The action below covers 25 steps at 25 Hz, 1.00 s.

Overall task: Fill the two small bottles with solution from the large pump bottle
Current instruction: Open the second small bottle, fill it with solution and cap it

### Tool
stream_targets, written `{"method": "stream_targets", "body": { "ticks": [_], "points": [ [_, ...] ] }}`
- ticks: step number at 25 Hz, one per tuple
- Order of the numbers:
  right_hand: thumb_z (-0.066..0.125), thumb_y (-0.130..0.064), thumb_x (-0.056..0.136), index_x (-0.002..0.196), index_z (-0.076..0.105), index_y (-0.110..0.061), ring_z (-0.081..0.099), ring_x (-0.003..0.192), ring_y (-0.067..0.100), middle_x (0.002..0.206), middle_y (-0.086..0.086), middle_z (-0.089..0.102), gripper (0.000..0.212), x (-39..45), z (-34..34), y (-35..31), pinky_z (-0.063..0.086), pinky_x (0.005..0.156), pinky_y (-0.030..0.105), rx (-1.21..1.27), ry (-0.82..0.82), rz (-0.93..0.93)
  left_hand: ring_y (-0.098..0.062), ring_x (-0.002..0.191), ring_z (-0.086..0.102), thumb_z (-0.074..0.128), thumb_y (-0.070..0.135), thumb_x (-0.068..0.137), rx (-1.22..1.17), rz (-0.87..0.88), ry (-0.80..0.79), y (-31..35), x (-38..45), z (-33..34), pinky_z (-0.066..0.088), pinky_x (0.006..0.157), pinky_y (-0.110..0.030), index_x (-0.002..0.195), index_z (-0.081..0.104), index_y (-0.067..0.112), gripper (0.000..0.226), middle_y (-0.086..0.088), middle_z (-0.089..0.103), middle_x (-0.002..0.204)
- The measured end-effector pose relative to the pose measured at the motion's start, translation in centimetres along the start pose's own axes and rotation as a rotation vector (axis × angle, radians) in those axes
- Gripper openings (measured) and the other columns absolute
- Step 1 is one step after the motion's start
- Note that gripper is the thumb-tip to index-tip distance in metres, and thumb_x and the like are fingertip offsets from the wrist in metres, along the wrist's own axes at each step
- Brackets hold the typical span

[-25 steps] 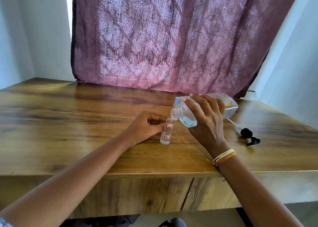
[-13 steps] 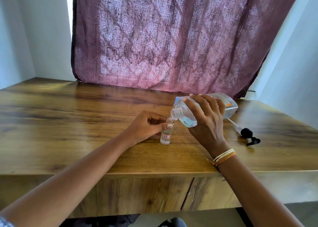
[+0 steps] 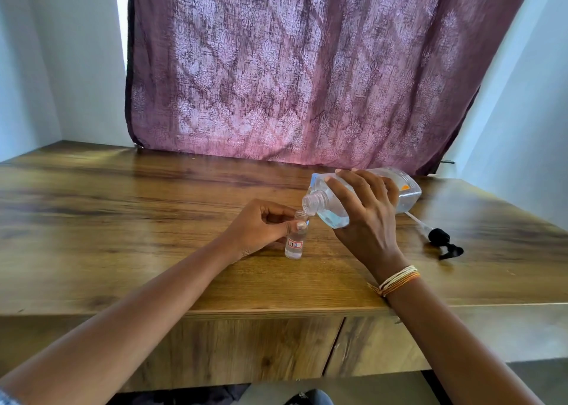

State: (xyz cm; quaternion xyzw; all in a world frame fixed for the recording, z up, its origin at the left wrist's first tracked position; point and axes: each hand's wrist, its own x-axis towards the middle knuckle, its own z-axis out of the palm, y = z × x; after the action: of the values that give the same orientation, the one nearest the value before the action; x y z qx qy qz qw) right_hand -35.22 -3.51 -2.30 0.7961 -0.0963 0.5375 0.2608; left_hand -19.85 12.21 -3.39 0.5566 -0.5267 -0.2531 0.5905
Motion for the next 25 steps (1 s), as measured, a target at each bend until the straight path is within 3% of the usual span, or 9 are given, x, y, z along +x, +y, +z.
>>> {"method": "stream_targets", "body": {
  "ticks": [13, 19, 23, 25],
  "points": [
    [0.074, -0.037, 0.076, 0.125, 0.05, -0.03, 0.06, 0.109, 0.026, 0.121, -0.001, 0.066, 0.055, 0.0, -0.2, -0.5, 0.039, 0.088, 0.047, 0.05, -0.064, 0.056, -0.027, 0.087, 0.073, 0.073, 0.012, 0.081, 0.011, 0.015, 0.01, 0.1, 0.0, -0.1, 0.061, 0.076, -0.038, 0.097, 0.075, 0.016, 0.017, -0.01, 0.076, 0.096],
    [0.07, -0.05, 0.074, 0.12, 0.057, -0.027, 0.059, 0.106, 0.024, 0.117, -0.004, 0.065, 0.053, 0.3, -0.5, -0.4, 0.043, 0.084, 0.047, 0.15, -0.154, 0.199, -0.008, 0.076, 0.072, 0.072, 0.006, 0.08, 0.032, 0.04, -0.025, 0.5, -0.2, 0.0, 0.058, 0.064, -0.021, 0.097, 0.074, 0.015, 0.019, 0.008, 0.076, 0.081],
    [0.07, -0.05, 0.064, 0.12, 0.057, -0.026, 0.059, 0.102, 0.021, 0.111, -0.006, 0.064, 0.062, 1.2, -1.5, -1.2, 0.045, 0.082, 0.04, 0.352, -0.192, 0.385, -0.009, 0.077, 0.073, 0.073, 0.006, 0.08, 0.019, 0.035, -0.024, 0.3, -0.2, -0.1, 0.059, 0.066, -0.022, 0.096, 0.074, 0.016, 0.019, 0.006, 0.077, 0.083],
    [0.078, -0.042, 0.06, 0.118, 0.056, -0.024, 0.061, 0.099, 0.012, 0.108, -0.008, 0.065, 0.065, 2.2, -2.1, -1.0, 0.05, 0.082, 0.034, 0.519, -0.154, 0.521, -0.008, 0.077, 0.073, 0.073, 0.007, 0.08, 0.024, 0.032, -0.023, 0.3, -0.2, -0.1, 0.06, 0.067, -0.024, 0.093, 0.075, 0.02, 0.018, 0.008, 0.077, 0.082]
  ]
}}
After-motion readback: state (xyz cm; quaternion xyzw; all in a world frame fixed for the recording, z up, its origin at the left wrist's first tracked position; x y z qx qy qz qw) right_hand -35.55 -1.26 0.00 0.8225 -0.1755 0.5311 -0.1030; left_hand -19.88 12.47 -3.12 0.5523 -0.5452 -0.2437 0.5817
